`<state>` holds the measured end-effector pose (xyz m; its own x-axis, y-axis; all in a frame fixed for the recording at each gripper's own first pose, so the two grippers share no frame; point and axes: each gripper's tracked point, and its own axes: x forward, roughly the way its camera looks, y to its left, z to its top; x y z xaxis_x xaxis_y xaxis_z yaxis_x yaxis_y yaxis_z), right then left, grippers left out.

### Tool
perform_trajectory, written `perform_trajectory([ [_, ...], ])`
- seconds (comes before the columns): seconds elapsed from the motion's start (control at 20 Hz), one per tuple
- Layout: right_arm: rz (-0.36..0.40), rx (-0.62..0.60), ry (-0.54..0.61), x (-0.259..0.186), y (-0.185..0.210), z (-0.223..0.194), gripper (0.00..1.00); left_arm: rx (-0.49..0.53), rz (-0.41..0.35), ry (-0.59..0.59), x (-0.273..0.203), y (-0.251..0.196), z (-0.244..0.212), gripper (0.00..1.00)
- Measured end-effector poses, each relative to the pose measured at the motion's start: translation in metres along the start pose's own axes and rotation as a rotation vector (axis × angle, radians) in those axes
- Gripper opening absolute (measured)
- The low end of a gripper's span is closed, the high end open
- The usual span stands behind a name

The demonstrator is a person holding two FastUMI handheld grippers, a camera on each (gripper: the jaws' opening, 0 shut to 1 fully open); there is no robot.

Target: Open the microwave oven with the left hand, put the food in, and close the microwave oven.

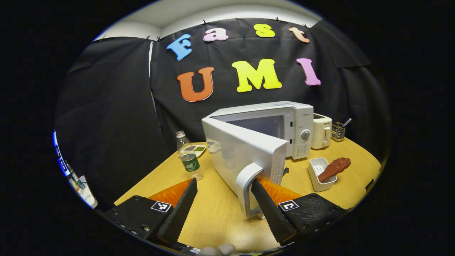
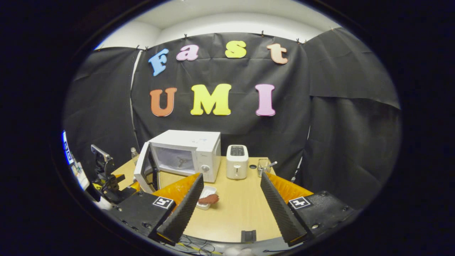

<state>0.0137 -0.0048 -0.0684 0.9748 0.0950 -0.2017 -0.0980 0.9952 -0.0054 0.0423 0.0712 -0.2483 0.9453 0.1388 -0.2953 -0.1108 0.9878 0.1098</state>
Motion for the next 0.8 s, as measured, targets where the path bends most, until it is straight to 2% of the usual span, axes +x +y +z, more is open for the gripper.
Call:
perform_trajectory([
  [0.3,0.047,0.004,0.007,-0.004,0.043,-0.009,1.0,0.011,0.067,0.0,-0.022,0.067,-0.013,0.94],
  [0.5,0.071,0.008,0.02,0.001,0.063,-0.019,1.0,-0.013,0.15,0.036,-0.031,0.122,-0.027,0.94],
  [0.55,0.073,0.008,0.029,0.004,0.064,-0.024,0.96,-0.024,0.163,0.038,-0.038,0.131,-0.029,0.94],
  [0.6,0.076,0.009,0.034,0.007,0.064,-0.027,1.0,-0.025,0.175,0.036,-0.043,0.139,-0.029,0.94],
  [0.8,0.079,0.026,0.075,0.032,0.057,-0.049,1.0,-0.027,0.198,0.036,-0.063,0.152,-0.029,0.94],
])
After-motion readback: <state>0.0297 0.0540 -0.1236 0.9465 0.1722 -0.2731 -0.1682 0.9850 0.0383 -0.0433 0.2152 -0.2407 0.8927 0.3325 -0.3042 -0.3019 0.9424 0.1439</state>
